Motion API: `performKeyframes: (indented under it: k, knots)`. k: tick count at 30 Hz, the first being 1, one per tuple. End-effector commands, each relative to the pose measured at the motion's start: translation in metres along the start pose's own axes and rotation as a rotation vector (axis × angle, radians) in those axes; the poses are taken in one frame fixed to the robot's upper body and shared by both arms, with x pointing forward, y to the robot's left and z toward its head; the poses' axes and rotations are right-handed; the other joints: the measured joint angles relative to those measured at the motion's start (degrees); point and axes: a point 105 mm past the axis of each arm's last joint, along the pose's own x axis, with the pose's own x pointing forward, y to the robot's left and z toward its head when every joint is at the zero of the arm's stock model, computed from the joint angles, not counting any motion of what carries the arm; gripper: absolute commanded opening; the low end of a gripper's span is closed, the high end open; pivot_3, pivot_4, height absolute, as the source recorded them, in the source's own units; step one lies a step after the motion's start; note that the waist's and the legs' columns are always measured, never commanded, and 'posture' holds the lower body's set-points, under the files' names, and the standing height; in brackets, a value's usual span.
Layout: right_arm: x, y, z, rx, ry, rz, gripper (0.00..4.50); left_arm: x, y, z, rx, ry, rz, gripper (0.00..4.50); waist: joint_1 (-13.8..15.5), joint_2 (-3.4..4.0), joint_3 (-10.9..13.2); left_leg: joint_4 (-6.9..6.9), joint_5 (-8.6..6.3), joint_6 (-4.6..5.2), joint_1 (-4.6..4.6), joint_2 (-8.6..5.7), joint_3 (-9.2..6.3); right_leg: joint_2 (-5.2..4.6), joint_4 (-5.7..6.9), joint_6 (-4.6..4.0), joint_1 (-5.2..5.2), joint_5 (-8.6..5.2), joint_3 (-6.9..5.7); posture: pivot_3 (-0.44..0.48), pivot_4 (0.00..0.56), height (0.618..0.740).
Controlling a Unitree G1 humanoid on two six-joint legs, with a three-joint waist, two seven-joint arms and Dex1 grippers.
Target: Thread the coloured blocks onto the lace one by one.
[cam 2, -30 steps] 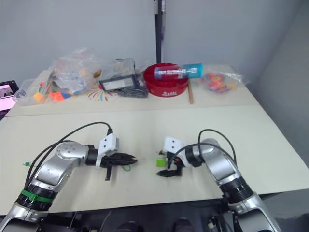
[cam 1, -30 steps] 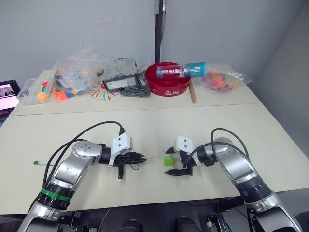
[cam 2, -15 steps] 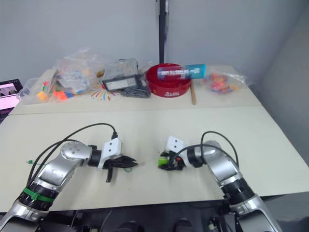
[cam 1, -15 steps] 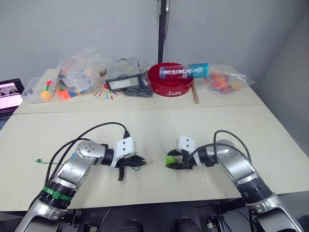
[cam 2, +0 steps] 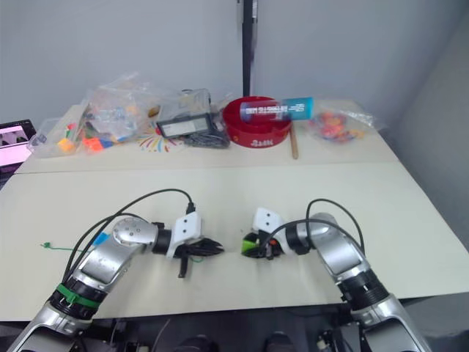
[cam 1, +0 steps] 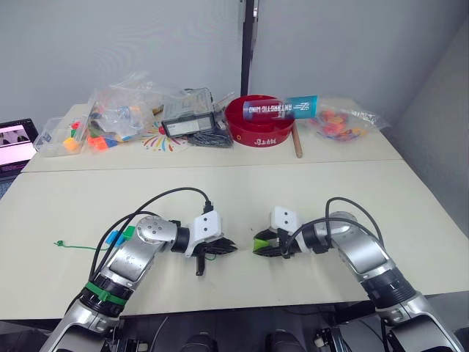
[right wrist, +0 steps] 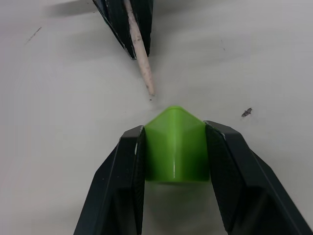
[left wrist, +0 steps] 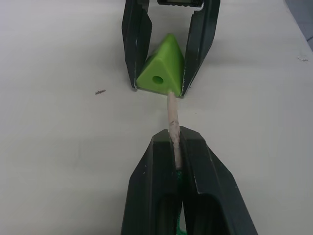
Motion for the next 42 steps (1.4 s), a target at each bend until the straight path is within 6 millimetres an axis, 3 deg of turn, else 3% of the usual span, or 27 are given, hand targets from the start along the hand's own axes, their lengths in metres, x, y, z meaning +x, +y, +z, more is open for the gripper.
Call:
performKeyframes:
  k: [1, 21, 42]
  knots:
    - [0.003, 0.011, -0.004, 0.004, 0.015, 0.048, 1.31, 0.001, 0.003, 0.013, 0.038, -0.028, 0.006, 0.0, -0.1, 0.0, 0.0, 0.0, 0.0, 0.0, 0.0, 0.0, 0.0, 0.0, 0.0, 0.0, 0.0, 0.0, 0.0, 0.0, 0.15, 0.74]
    - [0.004, 0.012, -0.001, 0.002, 0.019, 0.053, 1.31, 0.004, -0.002, 0.015, 0.048, 0.011, -0.035, 0.0, -0.1, 0.0, 0.0, -0.01, 0.0, 0.01, 0.0, 0.01, 0.0, 0.01, -0.01, 0.0, -0.01, 0.0, 0.0, 0.0, 0.15, 0.74]
    - [0.006, 0.014, 0.001, 0.014, 0.019, 0.053, 1.31, 0.03, -0.011, 0.031, 0.108, 0.008, -0.082, 0.0, -0.1, 0.0, 0.0, 0.0, 0.0, 0.01, -0.01, 0.01, 0.01, 0.01, -0.01, 0.0, -0.01, 0.0, 0.0, 0.0, 0.15, 0.74]
